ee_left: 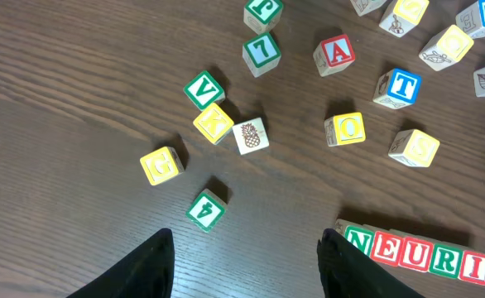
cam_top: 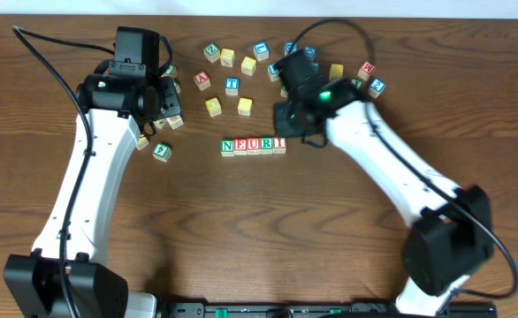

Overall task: Spell out NEURIPS
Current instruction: 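Raise the right gripper up and away from the word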

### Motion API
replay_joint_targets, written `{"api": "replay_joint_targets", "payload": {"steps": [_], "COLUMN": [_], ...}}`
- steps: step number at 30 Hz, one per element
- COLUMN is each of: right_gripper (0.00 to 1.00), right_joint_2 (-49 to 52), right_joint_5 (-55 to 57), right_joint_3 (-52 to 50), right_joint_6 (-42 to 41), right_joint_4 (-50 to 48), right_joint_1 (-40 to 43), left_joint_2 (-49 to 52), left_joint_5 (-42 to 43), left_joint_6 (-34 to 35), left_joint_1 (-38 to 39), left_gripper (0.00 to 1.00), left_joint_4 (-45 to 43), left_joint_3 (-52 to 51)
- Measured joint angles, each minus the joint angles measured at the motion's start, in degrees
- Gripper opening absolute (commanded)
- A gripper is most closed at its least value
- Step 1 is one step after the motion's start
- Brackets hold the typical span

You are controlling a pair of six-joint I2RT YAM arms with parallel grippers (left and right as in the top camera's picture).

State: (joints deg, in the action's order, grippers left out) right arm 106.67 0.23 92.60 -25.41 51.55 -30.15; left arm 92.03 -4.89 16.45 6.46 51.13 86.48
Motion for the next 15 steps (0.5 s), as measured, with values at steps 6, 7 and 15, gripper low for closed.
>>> {"api": "replay_joint_targets", "payload": {"steps": [6,7,15], "right_gripper": [0.05,0.06,0.09], "right_joint_2": [-0.6,-0.6,-0.6], "right_joint_5": [0.3,0.3,0.5], "right_joint_3": [0.1,0.1,0.1], "right_joint_6": [0.0,0.0,0.2], "right_joint_4": [0.0,0.0,-0.9], "right_joint_1": [3.5,3.8,4.1], "left_joint_2": [0.0,0.0,0.0], "left_joint_5": [0.0,0.0,0.0], "left_joint_6": [0.0,0.0,0.0], "left_joint_1": [0.0,0.0,0.0], "left_gripper": [0.55,0.55,0.55], "left_joint_4": [-0.1,-0.1,-0.1], "left_joint_3": [0.0,0.0,0.0]}}
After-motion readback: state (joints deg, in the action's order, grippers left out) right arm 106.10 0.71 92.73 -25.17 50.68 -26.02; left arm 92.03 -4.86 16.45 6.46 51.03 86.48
